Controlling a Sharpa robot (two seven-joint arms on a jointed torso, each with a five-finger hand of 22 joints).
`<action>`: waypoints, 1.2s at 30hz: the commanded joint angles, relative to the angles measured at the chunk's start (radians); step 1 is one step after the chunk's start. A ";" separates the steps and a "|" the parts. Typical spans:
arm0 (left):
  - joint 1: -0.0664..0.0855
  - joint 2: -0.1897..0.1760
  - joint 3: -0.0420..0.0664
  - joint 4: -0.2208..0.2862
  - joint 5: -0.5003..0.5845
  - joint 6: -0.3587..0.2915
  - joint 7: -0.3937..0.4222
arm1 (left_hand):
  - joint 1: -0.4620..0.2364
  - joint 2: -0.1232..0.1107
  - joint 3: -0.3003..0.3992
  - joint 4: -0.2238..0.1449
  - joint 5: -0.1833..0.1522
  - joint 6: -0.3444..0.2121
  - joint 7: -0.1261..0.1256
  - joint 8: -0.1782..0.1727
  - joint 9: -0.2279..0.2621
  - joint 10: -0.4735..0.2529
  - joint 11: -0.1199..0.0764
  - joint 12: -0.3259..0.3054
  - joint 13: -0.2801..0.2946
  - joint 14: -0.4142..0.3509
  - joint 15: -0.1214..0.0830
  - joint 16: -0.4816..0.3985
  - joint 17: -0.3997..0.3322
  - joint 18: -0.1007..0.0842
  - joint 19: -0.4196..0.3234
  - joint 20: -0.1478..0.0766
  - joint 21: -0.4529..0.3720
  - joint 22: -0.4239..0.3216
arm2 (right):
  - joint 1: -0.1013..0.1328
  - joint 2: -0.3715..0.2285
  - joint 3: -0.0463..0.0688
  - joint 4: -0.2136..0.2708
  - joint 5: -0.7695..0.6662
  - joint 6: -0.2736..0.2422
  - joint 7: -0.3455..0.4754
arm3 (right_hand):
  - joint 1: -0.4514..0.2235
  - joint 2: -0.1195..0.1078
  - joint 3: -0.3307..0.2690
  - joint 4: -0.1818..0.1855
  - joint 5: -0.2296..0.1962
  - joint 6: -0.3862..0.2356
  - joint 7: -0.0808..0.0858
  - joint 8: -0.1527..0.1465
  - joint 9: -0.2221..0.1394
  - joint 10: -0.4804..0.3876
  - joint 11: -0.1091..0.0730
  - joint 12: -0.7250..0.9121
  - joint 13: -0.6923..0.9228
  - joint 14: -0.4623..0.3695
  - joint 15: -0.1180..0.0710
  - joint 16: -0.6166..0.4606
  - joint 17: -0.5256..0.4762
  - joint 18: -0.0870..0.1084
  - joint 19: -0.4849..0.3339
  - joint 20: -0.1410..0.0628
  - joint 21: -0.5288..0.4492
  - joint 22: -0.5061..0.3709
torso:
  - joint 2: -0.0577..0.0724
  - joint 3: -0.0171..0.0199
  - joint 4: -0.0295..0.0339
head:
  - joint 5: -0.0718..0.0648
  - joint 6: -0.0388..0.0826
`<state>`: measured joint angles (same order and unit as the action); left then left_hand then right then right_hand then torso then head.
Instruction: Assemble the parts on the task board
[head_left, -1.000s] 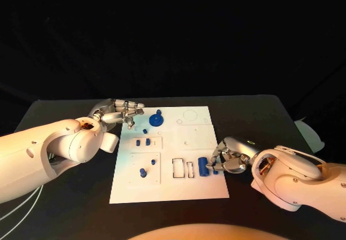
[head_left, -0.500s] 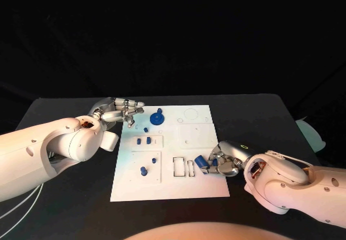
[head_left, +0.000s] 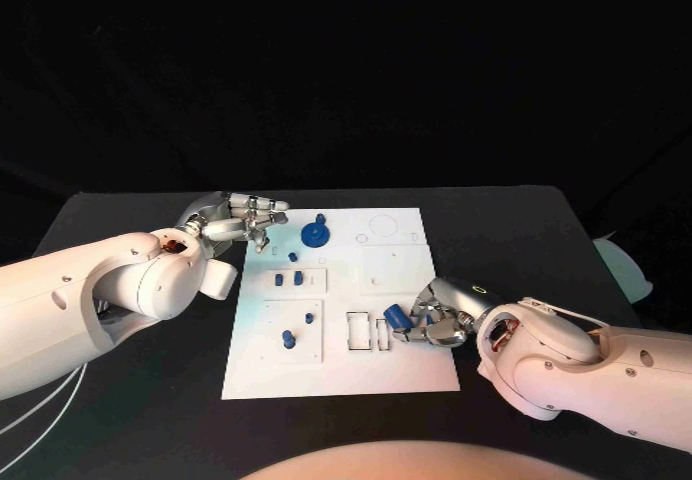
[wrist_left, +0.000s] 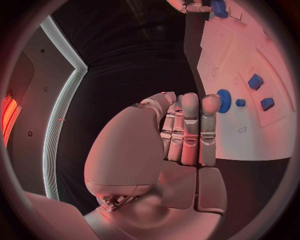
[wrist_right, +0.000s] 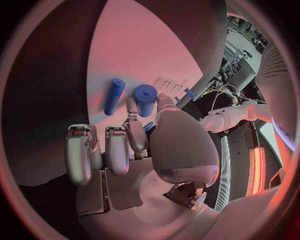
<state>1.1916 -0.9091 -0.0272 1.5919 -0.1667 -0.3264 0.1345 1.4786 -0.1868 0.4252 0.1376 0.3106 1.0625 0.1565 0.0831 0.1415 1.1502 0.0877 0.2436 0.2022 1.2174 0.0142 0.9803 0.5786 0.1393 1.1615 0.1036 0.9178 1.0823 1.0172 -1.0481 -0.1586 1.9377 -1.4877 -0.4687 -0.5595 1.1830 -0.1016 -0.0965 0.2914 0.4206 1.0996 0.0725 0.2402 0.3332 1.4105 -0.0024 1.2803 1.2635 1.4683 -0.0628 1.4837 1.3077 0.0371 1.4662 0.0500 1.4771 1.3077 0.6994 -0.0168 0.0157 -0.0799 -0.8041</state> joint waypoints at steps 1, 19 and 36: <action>0.001 0.000 0.001 0.004 0.002 0.019 0.005 | 0.000 0.010 -0.003 -0.005 -0.002 0.000 0.005 0.000 -0.002 -0.008 0.000 0.003 0.002 -0.007 -0.003 -0.004 -0.001 0.013 -0.006 0.000 -0.005 -0.001 | -0.008 0.009 -0.004 -0.011 -0.021 0.012 -0.020 | 0.003 0.002 -0.009 -0.001 -0.009 -0.007 -0.001 0.004 0.000 -0.009 -0.001 -0.003 0.003 0.068 -0.004 -0.001 0.088 -0.016 0.065 -0.005 -0.004 0.236 | 0.000 -0.0005 0.0007 | 0.001 -0.002; 0.001 -0.001 0.001 0.005 0.002 0.024 0.002 | 0.000 0.010 -0.003 -0.005 -0.002 0.000 0.005 0.000 -0.002 -0.008 0.000 0.003 0.002 -0.007 -0.003 -0.004 -0.001 0.013 -0.006 0.000 -0.005 -0.001 | -0.010 0.016 -0.003 -0.001 -0.009 -0.088 -0.030 | 0.134 0.020 -0.017 -0.006 0.126 0.018 -0.018 0.030 0.037 0.007 -0.016 0.011 0.034 0.074 -0.015 0.015 0.120 -0.023 0.078 -0.014 0.028 0.245 | -0.001 0.0003 0.0020 | 0.001 0.001; 0.001 -0.001 0.000 0.005 0.002 0.025 0.003 | -0.001 0.010 -0.003 -0.005 -0.002 -0.001 0.005 0.000 -0.002 -0.010 0.000 0.004 0.002 -0.007 -0.003 -0.004 -0.002 0.013 -0.006 0.000 -0.006 -0.002 | -0.006 0.001 0.011 0.060 0.071 -0.180 -0.014 | 0.133 0.029 -0.023 -0.002 0.181 0.029 -0.025 0.037 0.046 0.016 -0.022 0.016 0.044 0.077 -0.021 0.022 0.134 -0.027 0.085 -0.019 0.045 0.249 | -0.002 -0.0006 0.0029 | 0.001 0.006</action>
<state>1.1914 -0.9119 -0.0274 1.5940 -0.1667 -0.3187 0.1320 1.4786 -0.1868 0.4252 0.1376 0.3106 1.0626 0.1565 0.0831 0.1407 1.1502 0.0877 0.2435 0.2027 1.2174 0.0142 0.9803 0.5778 0.1394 1.1616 0.1036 0.9178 1.0820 1.0113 -1.0479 -0.1483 1.9942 -1.4422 -0.6248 -0.5799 1.3125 -0.0826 -0.1200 0.2847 0.5988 1.1018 0.0670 0.2708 0.3628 1.4214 -0.0205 1.2921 1.3060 1.4683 -0.0773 1.4998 1.3073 0.0214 1.4665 0.0353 1.5159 1.3073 0.6980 -0.0168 0.0183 -0.0794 -0.7992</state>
